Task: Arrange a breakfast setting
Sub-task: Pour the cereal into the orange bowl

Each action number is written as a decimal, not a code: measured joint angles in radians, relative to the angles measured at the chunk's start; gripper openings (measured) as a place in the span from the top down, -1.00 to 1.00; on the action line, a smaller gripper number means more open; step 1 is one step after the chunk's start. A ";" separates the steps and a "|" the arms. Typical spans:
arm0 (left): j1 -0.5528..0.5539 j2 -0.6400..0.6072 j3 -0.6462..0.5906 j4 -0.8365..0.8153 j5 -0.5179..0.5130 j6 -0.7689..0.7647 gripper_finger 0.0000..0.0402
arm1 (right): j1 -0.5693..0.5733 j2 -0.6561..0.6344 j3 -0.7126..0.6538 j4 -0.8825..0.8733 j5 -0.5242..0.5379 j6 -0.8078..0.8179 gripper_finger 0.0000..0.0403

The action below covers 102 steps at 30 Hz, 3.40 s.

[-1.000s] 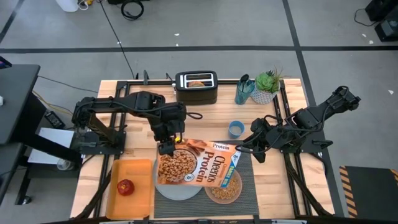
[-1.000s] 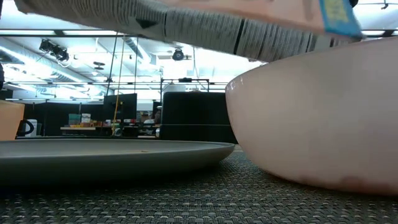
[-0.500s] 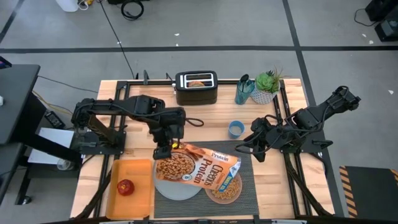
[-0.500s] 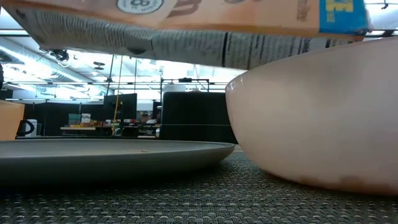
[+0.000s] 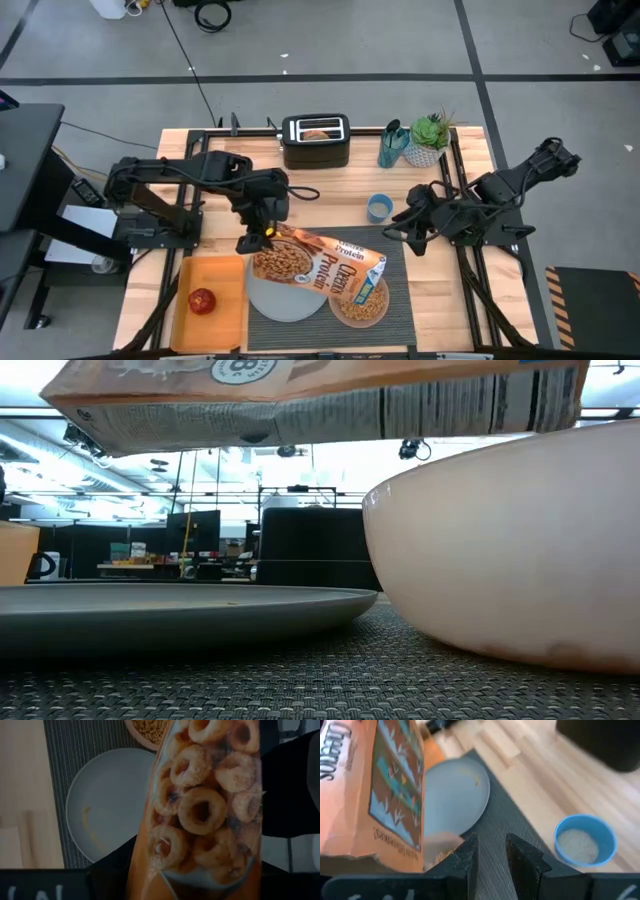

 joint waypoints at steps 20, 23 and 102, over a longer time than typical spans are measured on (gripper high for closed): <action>0.006 -0.296 -0.524 0.474 0.029 -0.050 0.10 | 0.000 -0.231 0.000 0.175 0.262 -0.255 0.49; 0.007 -0.345 -0.601 0.580 0.039 -0.057 0.10 | 0.000 -0.265 0.000 0.172 0.280 -0.269 0.49; 0.108 -0.466 -1.007 2.085 -0.338 -0.395 0.15 | -0.061 -0.099 0.000 0.656 0.194 -0.521 0.37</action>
